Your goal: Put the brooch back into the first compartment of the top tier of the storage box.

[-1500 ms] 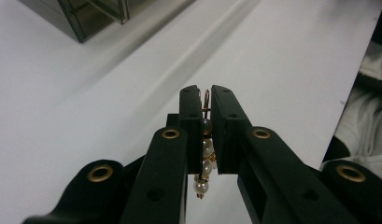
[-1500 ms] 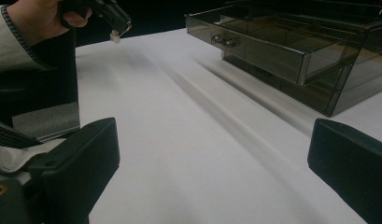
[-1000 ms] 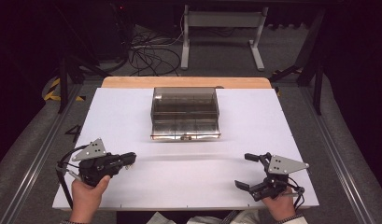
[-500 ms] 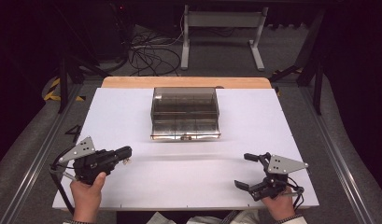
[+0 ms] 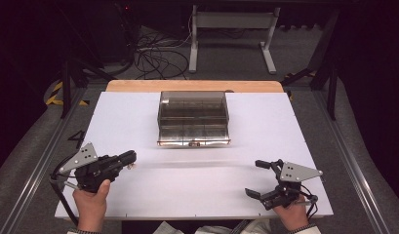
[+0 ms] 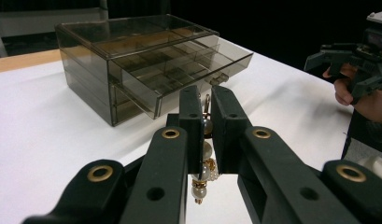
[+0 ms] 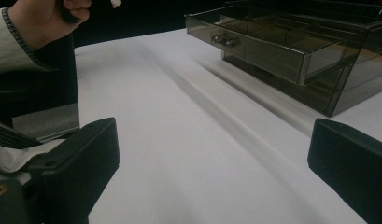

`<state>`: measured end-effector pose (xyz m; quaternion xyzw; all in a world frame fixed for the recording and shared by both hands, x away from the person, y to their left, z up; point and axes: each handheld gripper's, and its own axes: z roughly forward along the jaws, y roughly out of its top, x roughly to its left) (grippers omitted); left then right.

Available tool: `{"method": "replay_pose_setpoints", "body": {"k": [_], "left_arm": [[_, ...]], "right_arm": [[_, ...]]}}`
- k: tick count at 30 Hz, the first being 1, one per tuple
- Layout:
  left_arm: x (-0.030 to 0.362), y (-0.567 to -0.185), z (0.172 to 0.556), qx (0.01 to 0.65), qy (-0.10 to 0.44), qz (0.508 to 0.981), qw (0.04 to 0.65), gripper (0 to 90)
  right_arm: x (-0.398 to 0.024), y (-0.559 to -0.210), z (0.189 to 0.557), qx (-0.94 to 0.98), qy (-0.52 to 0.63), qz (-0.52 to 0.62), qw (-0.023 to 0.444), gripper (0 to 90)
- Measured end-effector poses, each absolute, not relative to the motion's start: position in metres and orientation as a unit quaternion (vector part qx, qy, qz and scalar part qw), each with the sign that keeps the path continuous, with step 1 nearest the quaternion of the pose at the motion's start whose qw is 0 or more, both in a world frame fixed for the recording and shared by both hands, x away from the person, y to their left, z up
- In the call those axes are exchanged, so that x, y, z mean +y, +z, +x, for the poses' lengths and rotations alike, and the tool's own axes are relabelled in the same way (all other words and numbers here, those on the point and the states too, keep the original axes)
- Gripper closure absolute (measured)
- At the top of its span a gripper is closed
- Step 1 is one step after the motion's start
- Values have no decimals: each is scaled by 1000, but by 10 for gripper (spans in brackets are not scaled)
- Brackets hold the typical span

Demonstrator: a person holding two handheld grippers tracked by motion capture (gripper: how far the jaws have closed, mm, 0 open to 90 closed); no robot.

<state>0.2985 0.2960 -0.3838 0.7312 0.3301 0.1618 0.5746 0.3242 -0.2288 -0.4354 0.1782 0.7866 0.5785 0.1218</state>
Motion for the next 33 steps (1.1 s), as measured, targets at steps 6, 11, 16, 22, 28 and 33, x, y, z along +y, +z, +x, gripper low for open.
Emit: {"method": "replay_pose_setpoints", "body": {"k": [6,11,16,22,28,33], "left_arm": [[295,-380,298,326,167,730,576,841],[292,-376,301,325,165,734,573,841],[288,-369,306,321,162,738,571,841],[280,-362,315,318,153,741,571,840],[271,-354,325,313,150,744,570,841],[264,-350,332,311,147,745,571,841]], "right_arm": [[-228,-435,324,787,578,178,121,29],[-228,-435,324,788,577,178,121,29],[-228,-435,324,788,577,178,121,29],[-228,-436,324,788,577,178,121,29],[-228,-435,324,788,577,178,121,29],[-228,-436,324,788,577,177,120,29]]}}
